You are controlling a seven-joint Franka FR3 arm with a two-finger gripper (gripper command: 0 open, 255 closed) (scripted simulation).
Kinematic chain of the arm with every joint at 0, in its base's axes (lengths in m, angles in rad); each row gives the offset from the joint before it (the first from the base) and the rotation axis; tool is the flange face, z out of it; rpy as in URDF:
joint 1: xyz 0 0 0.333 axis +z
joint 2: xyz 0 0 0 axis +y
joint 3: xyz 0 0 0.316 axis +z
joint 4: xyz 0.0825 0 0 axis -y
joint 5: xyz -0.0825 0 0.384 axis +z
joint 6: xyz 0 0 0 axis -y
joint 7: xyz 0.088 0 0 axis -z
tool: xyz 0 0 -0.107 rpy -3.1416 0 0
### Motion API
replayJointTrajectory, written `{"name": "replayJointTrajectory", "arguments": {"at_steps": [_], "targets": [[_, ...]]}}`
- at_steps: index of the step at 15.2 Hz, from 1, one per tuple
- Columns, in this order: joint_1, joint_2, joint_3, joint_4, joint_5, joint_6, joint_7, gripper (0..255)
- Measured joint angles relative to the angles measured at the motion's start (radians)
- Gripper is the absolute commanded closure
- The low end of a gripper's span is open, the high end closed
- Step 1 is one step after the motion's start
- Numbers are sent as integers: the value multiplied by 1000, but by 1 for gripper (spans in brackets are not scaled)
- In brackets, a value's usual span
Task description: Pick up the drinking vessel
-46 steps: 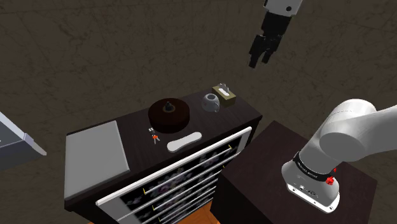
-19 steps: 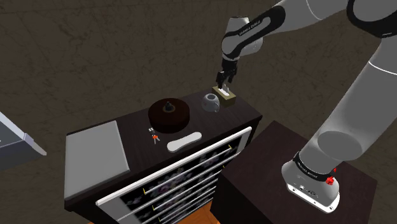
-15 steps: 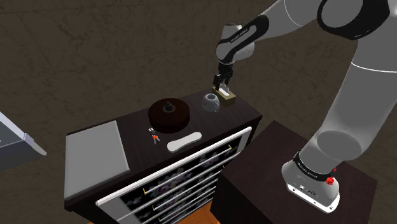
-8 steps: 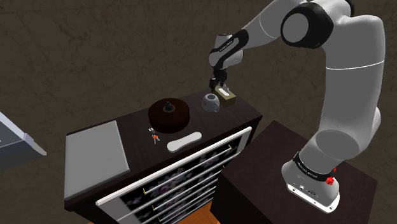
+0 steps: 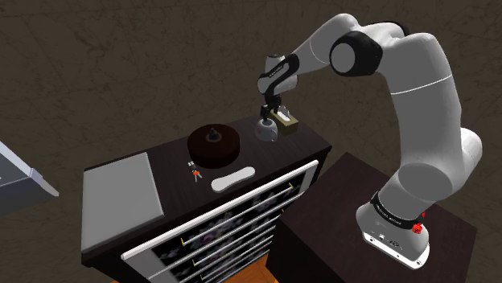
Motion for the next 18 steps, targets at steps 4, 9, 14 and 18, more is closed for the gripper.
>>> {"name": "replayJointTrajectory", "arguments": {"at_steps": [4, 9, 14, 18], "targets": [[-4, 44, 4, 14, 4, 34, -2, 0], [-4, 61, 4, 27, 5, 39, 0, 255], [-4, 58, 4, 22, 4, 41, 0, 255], [-5, 49, 4, 19, 4, 32, -2, 255]]}}
